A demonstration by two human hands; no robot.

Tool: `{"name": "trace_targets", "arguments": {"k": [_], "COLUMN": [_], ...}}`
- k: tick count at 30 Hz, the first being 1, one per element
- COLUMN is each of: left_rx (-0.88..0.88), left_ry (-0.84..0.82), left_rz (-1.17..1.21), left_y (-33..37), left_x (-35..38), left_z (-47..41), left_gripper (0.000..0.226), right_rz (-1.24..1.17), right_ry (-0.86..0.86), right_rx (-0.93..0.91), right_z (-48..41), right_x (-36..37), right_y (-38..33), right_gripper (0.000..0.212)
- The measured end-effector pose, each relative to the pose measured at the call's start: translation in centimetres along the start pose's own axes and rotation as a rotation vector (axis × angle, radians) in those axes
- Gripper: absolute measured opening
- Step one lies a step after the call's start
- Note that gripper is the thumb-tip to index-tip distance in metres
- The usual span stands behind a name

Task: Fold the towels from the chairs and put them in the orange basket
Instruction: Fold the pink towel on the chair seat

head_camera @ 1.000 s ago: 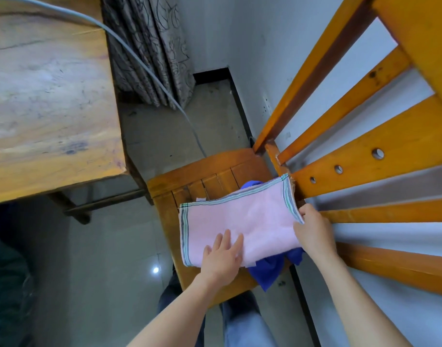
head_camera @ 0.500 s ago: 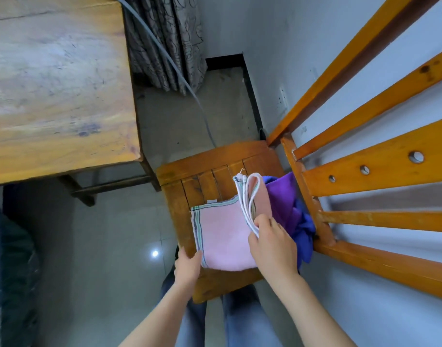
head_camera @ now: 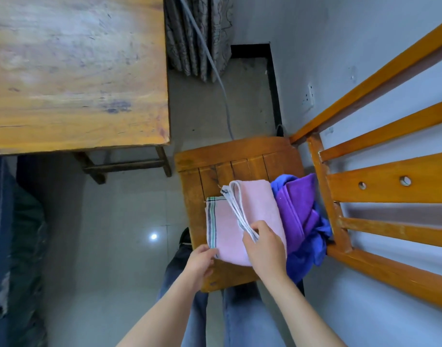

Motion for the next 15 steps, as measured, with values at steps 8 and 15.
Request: {"name": "trace_targets", "arguments": {"k": [8, 15], "left_rx": [-0.014, -0.052], "left_ry": [-0.07, -0.104], "left_rz": [0.235, 0.384], "left_y": [-0.3, -0.1], "left_x": [0.1, 0.0], "left_z": [0.0, 0.9], "left_gripper": [0.005, 0.025], "right_rz": [0.045, 0.127], "right_ry": [-0.198, -0.419], "right_rx": [-0.104, -0.267], "right_z": [0.7, 2.7], "right_x": [5.4, 8.2], "right_y": [-2.7, -2.4], "right_gripper": [0.008, 0.029]}}
Point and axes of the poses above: each hand's wrist, its own z-axis away from the middle knuckle, its own x-axis out of the palm, y = z × x, the point moved 9 cm from there along -z, towards the middle knuckle, and after that the axes turned 12 degrees about y, right-handed, at the moved point
